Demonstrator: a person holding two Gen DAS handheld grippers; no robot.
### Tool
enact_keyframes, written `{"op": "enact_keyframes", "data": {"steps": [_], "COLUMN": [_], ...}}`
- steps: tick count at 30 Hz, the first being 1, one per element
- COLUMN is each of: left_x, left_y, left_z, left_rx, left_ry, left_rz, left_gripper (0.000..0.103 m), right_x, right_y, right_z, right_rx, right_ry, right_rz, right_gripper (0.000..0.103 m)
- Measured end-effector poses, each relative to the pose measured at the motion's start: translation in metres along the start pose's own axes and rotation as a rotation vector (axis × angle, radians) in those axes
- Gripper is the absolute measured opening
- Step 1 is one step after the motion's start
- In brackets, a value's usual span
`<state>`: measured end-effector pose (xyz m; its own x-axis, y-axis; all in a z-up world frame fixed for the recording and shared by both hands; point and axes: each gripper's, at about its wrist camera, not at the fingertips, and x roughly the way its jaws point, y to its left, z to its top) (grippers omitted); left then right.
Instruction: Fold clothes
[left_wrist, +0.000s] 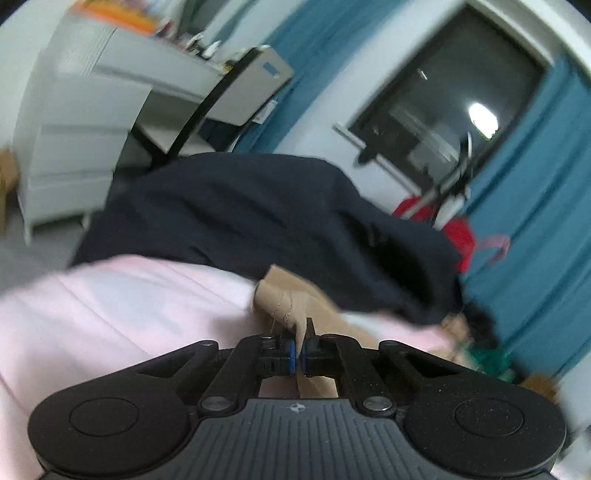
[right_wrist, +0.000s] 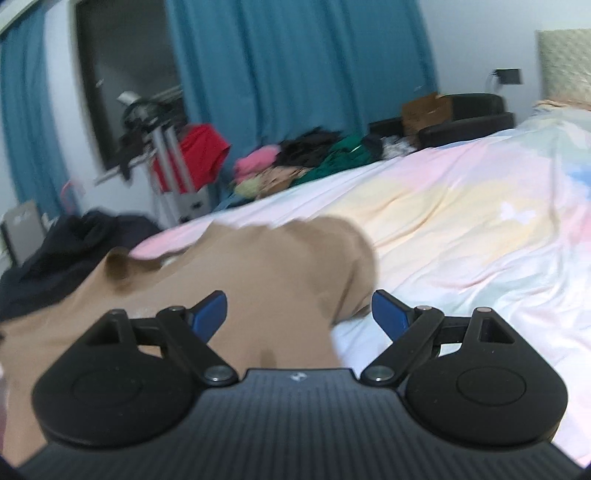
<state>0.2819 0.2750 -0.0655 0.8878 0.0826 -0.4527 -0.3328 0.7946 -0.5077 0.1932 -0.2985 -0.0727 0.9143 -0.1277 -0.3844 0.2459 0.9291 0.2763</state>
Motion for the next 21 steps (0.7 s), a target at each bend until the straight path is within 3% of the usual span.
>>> {"op": "enact_keyframes", "data": {"steps": [2,4,6,8,13,17,21], "left_x": [0.004,0.0,-0.008,-0.031,-0.098,-0.157,-0.207], "left_y": [-0.006,-0.007,-0.015,-0.024,-0.054,-0.063,-0.07], "left_z": [-0.008,-0.015,-0.019,-0.026,-0.043,-0.073,-0.115], "left_rx": [0.102,0.127,0.168,0.257,0.381,0.377,0.465], "left_ry": [0.039,0.071,0.08,0.062,0.141,0.257,0.31], "left_rz": [0.052,0.03,0.015,0.014,-0.055,-0.039,-0.018], "left_gripper": [0.013,0.025,0.048,0.057,0.06,0.075,0.075], "right_x": [-0.002,-0.001,0.002,0.004,0.0,-0.005,-0.023], "right_y": [-0.01,-0.016,-0.018,-0.019,-0.017,-0.029,-0.035], "right_z": [0.007,0.01,0.011,0.012,0.01,0.011,0.009], "right_rx": [0.031,0.047,0.05,0.052,0.091,0.175,0.177], "right_ry": [-0.008,-0.002,0.014,0.032,0.064,0.126,0.149], "right_rz": [-0.013,-0.016,-0.012,-0.001,0.068,0.117,0.118], "right_gripper": [0.087,0.087,0.087,0.087,0.087,0.086,0.087]}}
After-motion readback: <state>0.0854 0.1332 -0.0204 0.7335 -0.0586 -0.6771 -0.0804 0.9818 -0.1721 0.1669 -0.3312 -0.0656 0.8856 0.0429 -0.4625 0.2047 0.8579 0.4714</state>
